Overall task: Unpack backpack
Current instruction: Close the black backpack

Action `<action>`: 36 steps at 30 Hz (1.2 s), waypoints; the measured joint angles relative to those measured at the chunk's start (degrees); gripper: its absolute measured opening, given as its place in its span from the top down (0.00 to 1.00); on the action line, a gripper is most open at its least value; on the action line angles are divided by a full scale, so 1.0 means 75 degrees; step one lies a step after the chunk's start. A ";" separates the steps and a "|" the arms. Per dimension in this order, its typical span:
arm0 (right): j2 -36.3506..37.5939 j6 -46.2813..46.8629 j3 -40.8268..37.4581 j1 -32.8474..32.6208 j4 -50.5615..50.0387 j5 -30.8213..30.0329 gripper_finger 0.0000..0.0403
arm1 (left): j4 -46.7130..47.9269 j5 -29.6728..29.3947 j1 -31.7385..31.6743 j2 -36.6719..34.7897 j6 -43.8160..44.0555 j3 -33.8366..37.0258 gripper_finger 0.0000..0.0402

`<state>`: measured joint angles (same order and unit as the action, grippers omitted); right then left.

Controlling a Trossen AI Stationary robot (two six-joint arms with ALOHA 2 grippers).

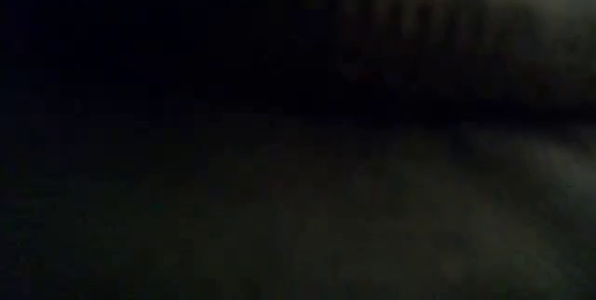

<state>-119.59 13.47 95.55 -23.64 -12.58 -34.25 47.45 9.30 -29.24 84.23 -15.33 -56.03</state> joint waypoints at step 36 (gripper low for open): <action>0.0155 -0.1784 -0.0767 -0.0799 0.0122 -0.3323 0.35 | -0.3241 -0.0313 0.6463 -0.0721 0.1581 -0.3132 1.00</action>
<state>-118.43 0.09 89.80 -29.64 -11.66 -59.18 23.14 6.96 19.23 78.82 -3.47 -79.53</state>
